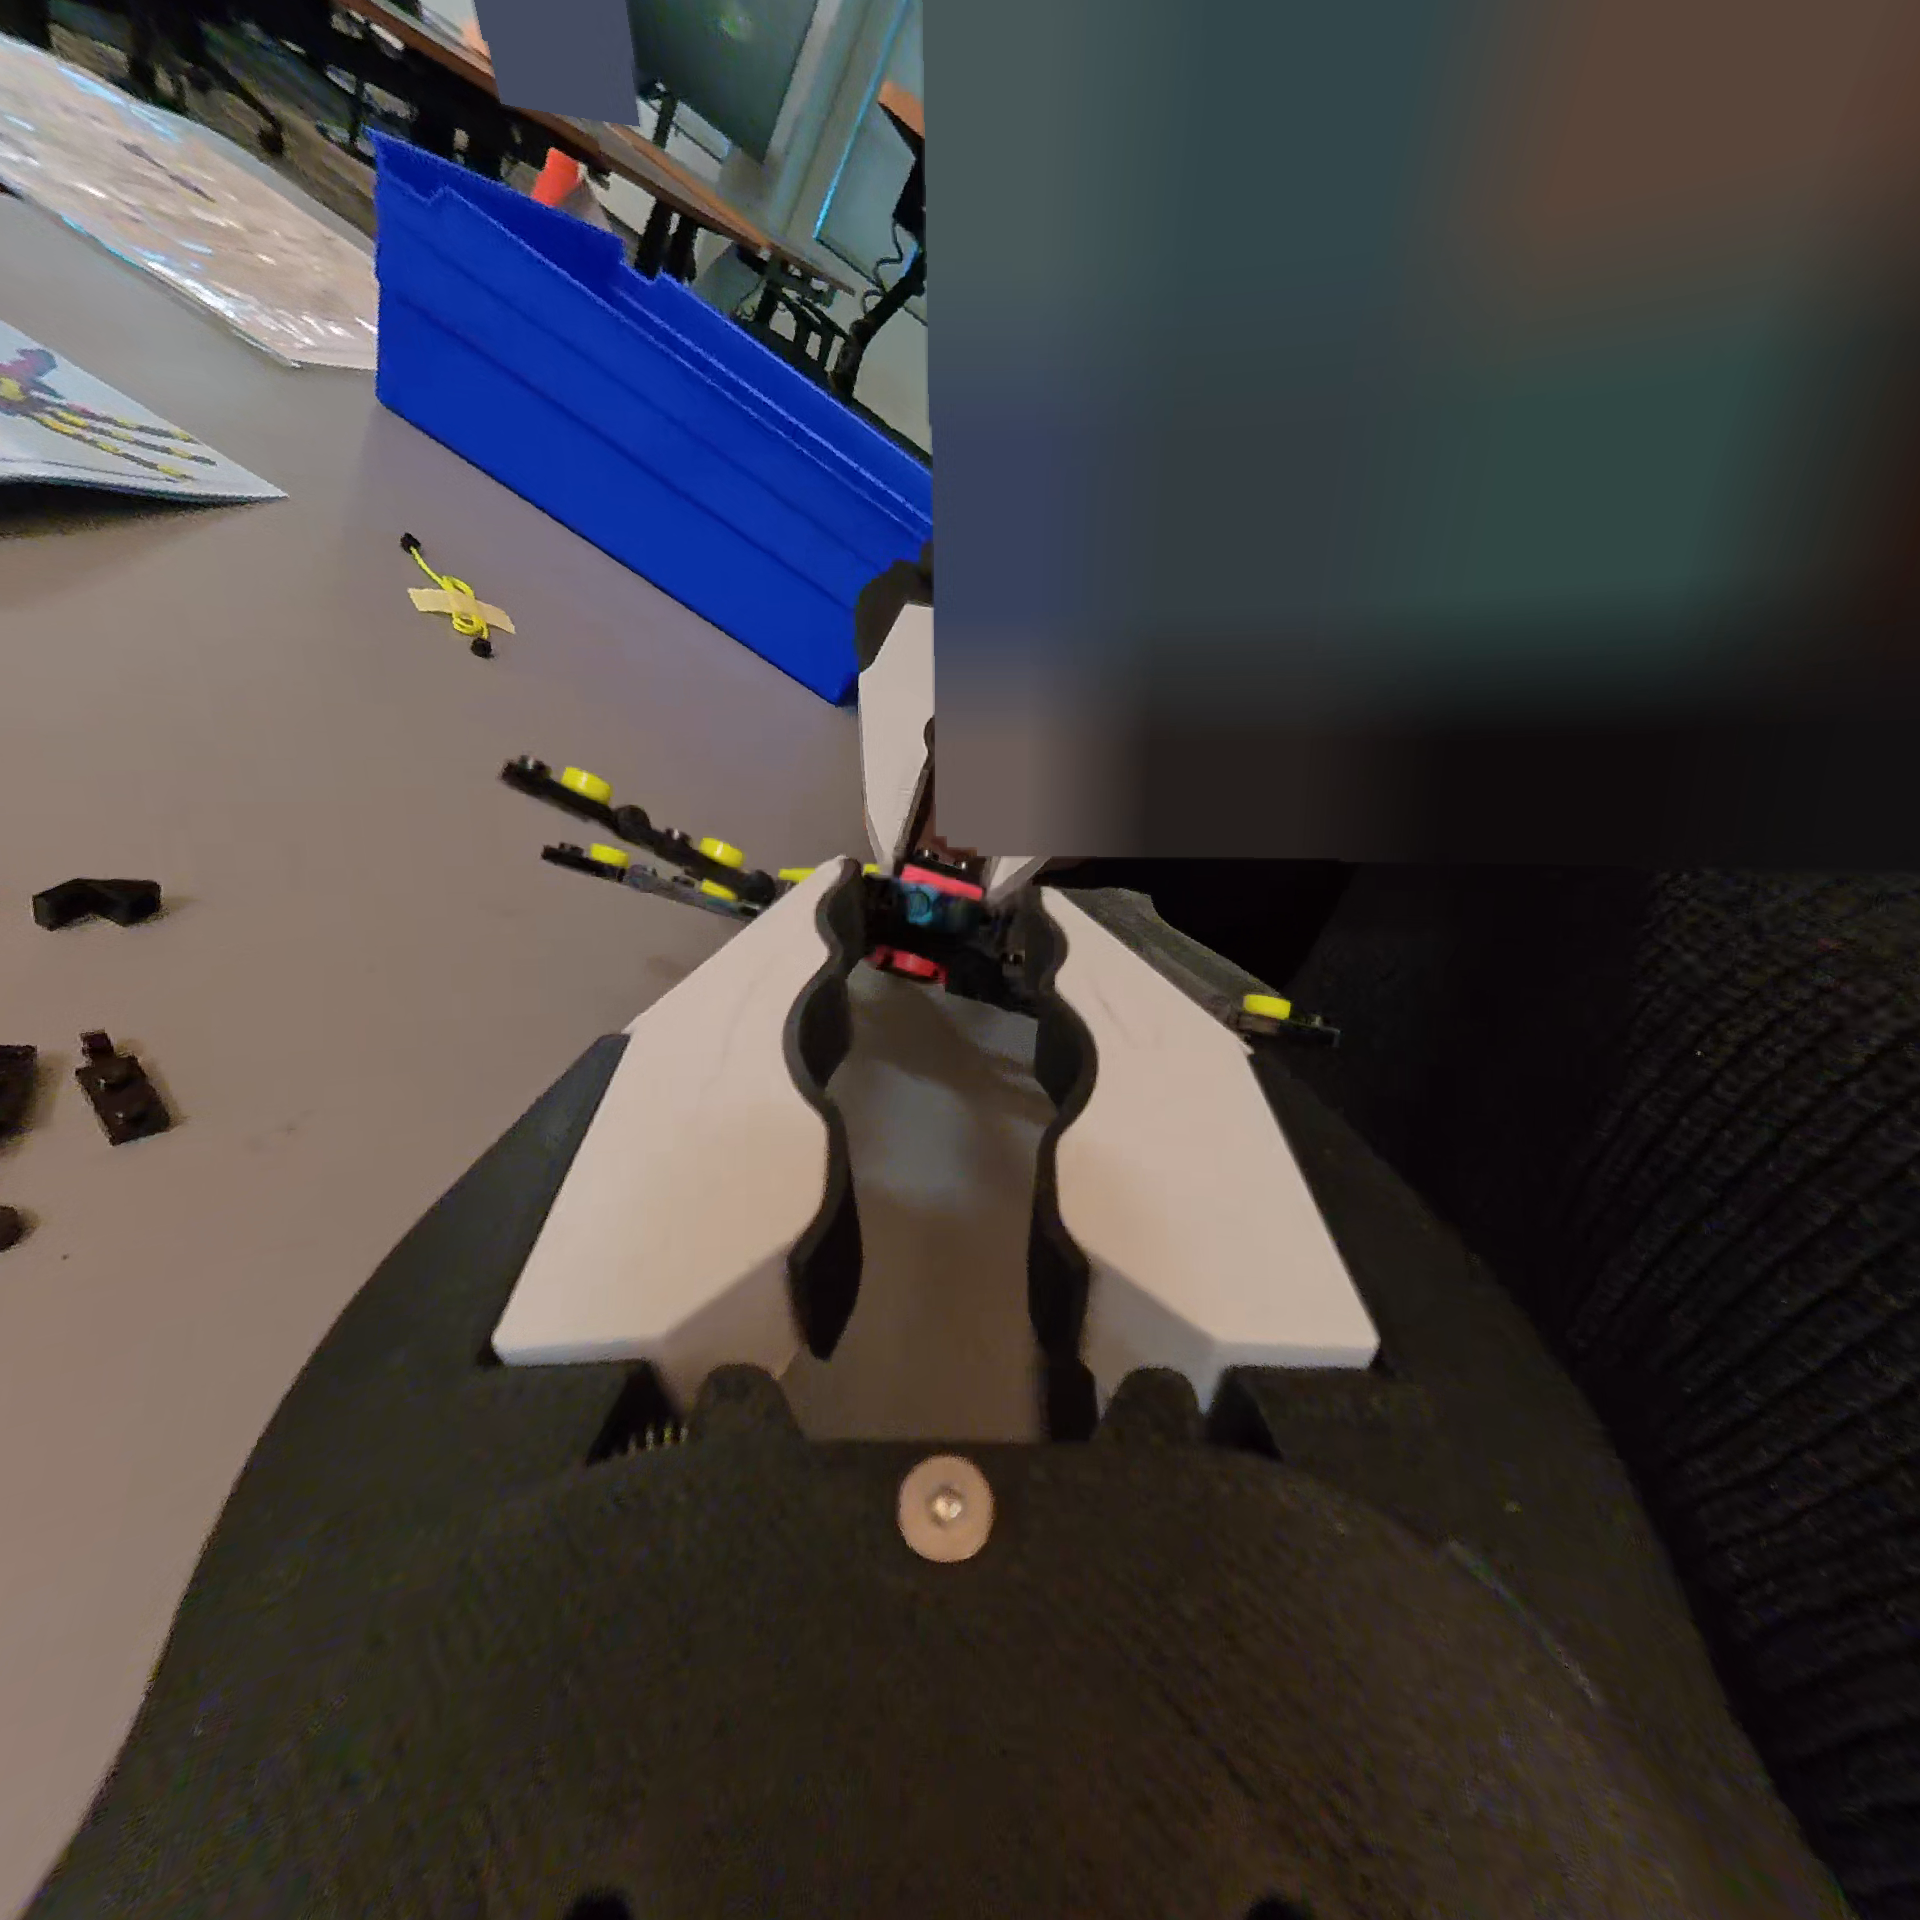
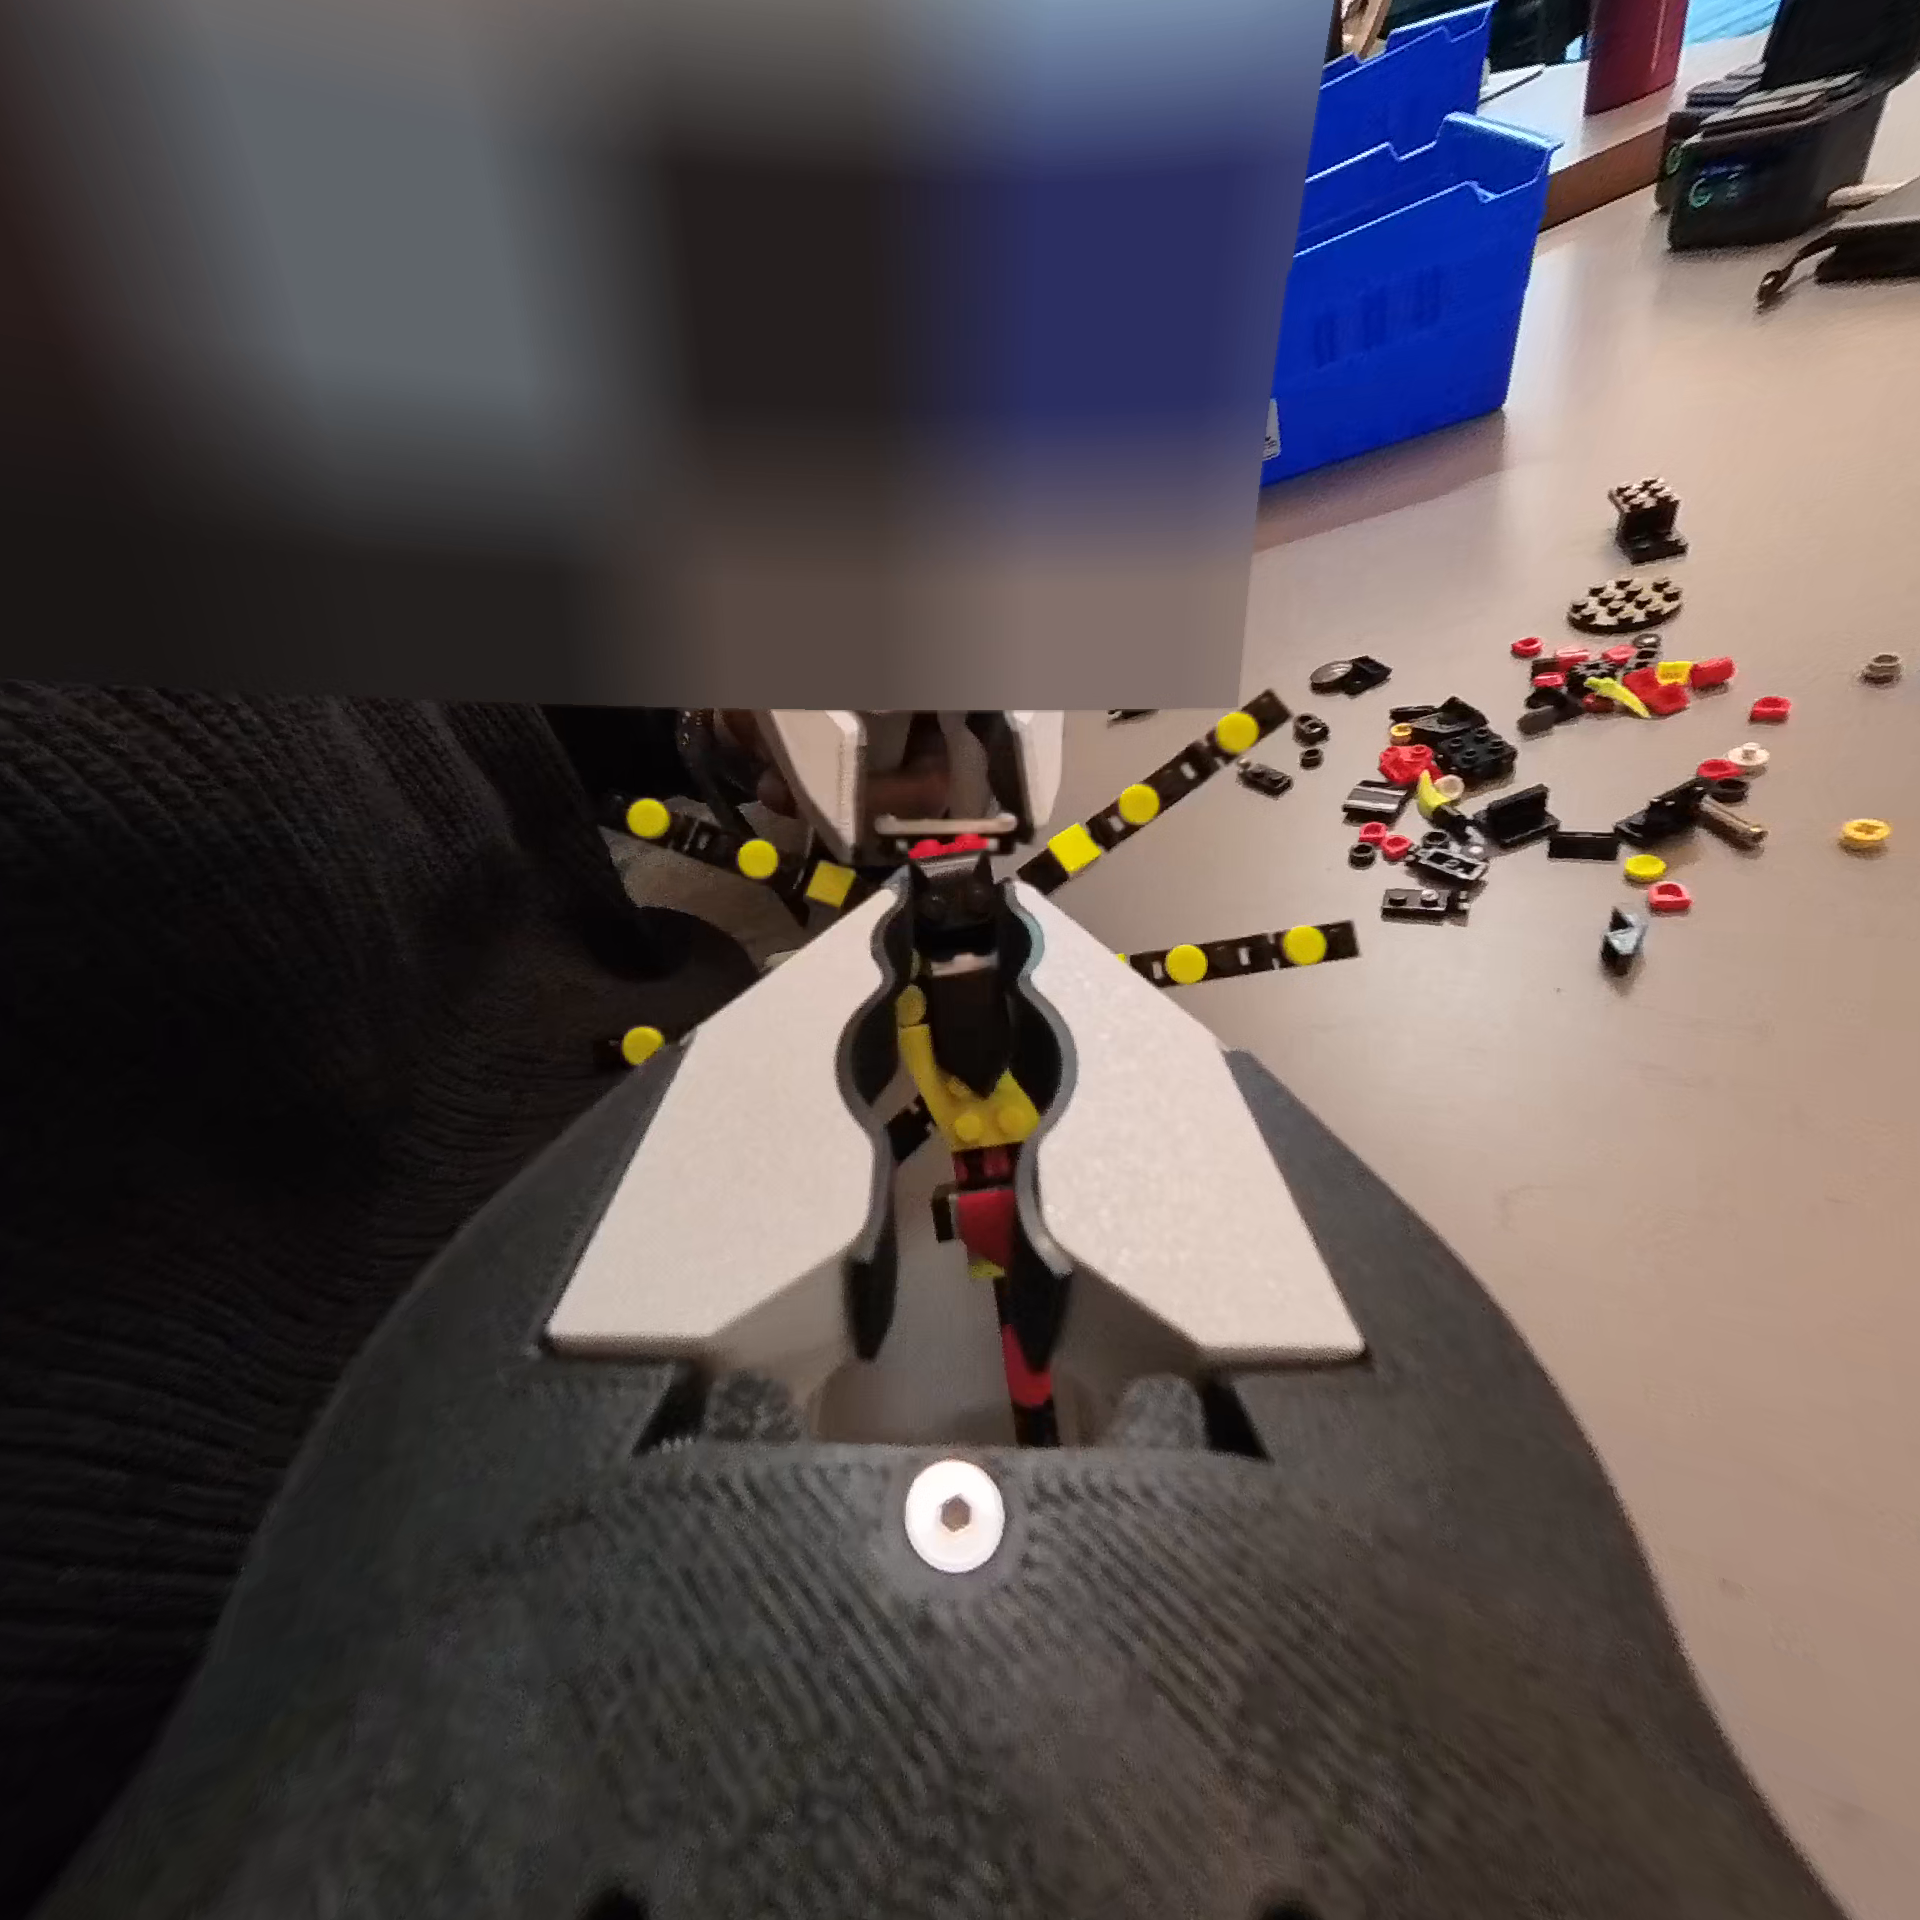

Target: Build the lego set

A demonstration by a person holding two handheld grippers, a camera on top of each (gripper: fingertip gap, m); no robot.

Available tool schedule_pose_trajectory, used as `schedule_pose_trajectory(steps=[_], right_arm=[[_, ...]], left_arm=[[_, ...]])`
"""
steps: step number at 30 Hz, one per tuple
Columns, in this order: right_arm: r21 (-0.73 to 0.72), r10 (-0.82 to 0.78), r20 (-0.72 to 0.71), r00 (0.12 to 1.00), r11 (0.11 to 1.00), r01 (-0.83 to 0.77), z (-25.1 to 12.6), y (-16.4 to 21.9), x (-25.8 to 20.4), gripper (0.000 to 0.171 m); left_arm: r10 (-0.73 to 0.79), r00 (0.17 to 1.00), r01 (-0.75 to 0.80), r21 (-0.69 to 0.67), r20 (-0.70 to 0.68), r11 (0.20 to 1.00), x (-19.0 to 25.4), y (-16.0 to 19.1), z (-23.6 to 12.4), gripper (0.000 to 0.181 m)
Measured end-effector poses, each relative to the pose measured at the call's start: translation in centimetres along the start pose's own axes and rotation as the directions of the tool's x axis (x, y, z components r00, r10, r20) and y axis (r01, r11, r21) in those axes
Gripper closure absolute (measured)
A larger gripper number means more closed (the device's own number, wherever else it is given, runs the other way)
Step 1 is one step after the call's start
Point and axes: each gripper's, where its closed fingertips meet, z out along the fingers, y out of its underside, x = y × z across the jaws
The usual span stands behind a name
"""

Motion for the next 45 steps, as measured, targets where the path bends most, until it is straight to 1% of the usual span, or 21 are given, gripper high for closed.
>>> schedule_pose_trajectory(steps=[2, 4, 6, 9, 11, 13, 17, 22, 24, 28, 30, 33, 34, 35, 36, 37, 39, 41, 43, 44, 45], right_arm=[[0.0, -0.004, -0.011, 1.0, 1.0, 0.004, -0.1, 0.0, 0.2, 0.158], [0.0, -0.001, -0.018, 1.0, 1.0, 0.001, -0.1, 0.0, 0.4, 0.158], [-0.017, -0.002, -0.037, 0.999, 1.0, 0.001, -0.1, 0.3, 0.7, 0.158], [-0.058, -0.021, -0.093, 0.995, 0.998, 0.016, -0.5, 0.8, 1.7, 0.158], [-0.076, -0.037, -0.138, 0.99, 0.997, 0.026, -1.3, 0.9, 2.5, 0.158], [-0.102, -0.051, -0.198, 0.979, 0.994, 0.031, -2.2, 1.1, 3.6, 0.158], [-0.153, -0.055, -0.275, 0.96, 0.988, 0.012, -3.5, 2.0, 5.1, 0.158], [-0.25, -0.052, -0.256, 0.965, 0.968, -0.015, -3.5, 3.9, 5.0, 0.158], [-0.327, -0.095, -0.266, 0.959, 0.945, 0.003, -3.3, 5.1, 5.2, 0.158], [-0.47, -0.232, -0.287, 0.929, 0.88, 0.075, -2.9, 7.0, 5.5, 0.158], [-0.495, -0.263, -0.29, 0.92, 0.864, 0.091, -2.6, 7.4, 5.6, 0.157], [-0.479, -0.248, -0.294, 0.923, 0.874, 0.082, -2.3, 7.3, 5.5, 0.157], [-0.469, -0.237, -0.299, 0.924, 0.88, 0.074, -2.3, 7.2, 5.5, 0.157], [-0.453, -0.23, -0.308, 0.923, 0.889, 0.07, -2.3, 6.9, 5.5, 0.151], [-0.431, -0.223, -0.316, 0.922, 0.9, 0.07, -2.3, 6.3, 5.4, 0.144], [-0.404, -0.22, -0.322, 0.921, 0.912, 0.077, -2.3, 5.6, 5.3, 0.143], [-0.34, -0.235, -0.328, 0.915, 0.933, 0.118, -2.1, 3.8, 4.5, 0.135], [-0.287, -0.281, -0.303, 0.911, 0.938, 0.194, -1.5, 2.3, 3.1, 0.131], [-0.246, -0.335, -0.251, 0.908, 0.93, 0.274, -0.4, 1.5, 1.2, 0.131], [-0.229, -0.353, -0.205, 0.913, 0.924, 0.306, 0.3, 1.5, 0.1, 0.133], [-0.22, -0.361, -0.153, 0.92, 0.92, 0.324, 0.9, 1.6, -1.0, 0.136]], left_arm=[[-0.014, 1.0, 0.014, -0.003, 0.006, 1.0, -0.1, 0.0, 0.0, 0.146], [-0.032, 0.999, 0.032, -0.007, 0.014, 0.999, -0.3, 0.1, 0.0, 0.157], [-0.03, 0.999, 0.03, -0.006, 0.028, 1.0, -0.6, 0.0, -0.2, 0.156], [-0.006, 0.998, 0.006, -0.003, 0.065, 1.0, -1.4, -0.6, -1.1, 0.148], [0.037, 0.991, -0.032, -0.043, 0.127, 0.999, -2.6, -0.9, -2.3, 0.146], [0.086, 0.978, -0.064, -0.118, 0.188, 0.991, -3.6, -0.5, -3.7, 0.146], [0.163, 0.954, -0.087, -0.289, 0.251, 0.954, -3.9, 2.3, -5.2, 0.147], [0.297, 0.937, -0.157, -0.54, 0.182, 0.827, -2.6, 8.4, -4.5, 0.15], [0.308, 0.939, -0.165, -0.58, 0.156, 0.797, -1.9, 9.8, -3.9, 0.153], [0.338, 0.929, -0.184, -0.607, 0.148, 0.773, -1.6, 10.5, -3.0, 0.157], [0.362, 0.919, -0.19, -0.628, 0.156, 0.754, -1.8, 10.9, -3.0, 0.161], [0.387, 0.908, -0.193, -0.659, 0.162, 0.727, -2.2, 11.5, -3.1, 0.167], [0.387, 0.908, -0.196, -0.659, 0.157, 0.726, -2.1, 11.6, -3.0, 0.17], [0.386, 0.908, -0.191, -0.658, 0.164, 0.728, -2.1, 11.5, -3.0, 0.177], [0.38, 0.91, -0.184, -0.658, 0.168, 0.731, -2.1, 11.5, -3.0, 0.177], [0.369, 0.913, -0.174, -0.656, 0.17, 0.734, -2.0, 11.5, -3.1, 0.177], [0.333, 0.922, -0.143, -0.626, 0.197, 0.767, -2.1, 11.1, -3.1, 0.177], [0.205, 0.954, -0.067, -0.506, 0.221, 0.86, -1.4, 9.1, -2.6, 0.177], [0.011, 0.983, 0.051, -0.331, 0.184, 0.942, -0.4, 6.4, -2.2, 0.176], [-0.067, 0.986, 0.106, -0.269, 0.15, 0.957, 0.0, 5.5, -2.3, 0.176], [-0.113, 0.985, 0.142, -0.242, 0.127, 0.96, 0.1, 5.1, -2.5, 0.176]])
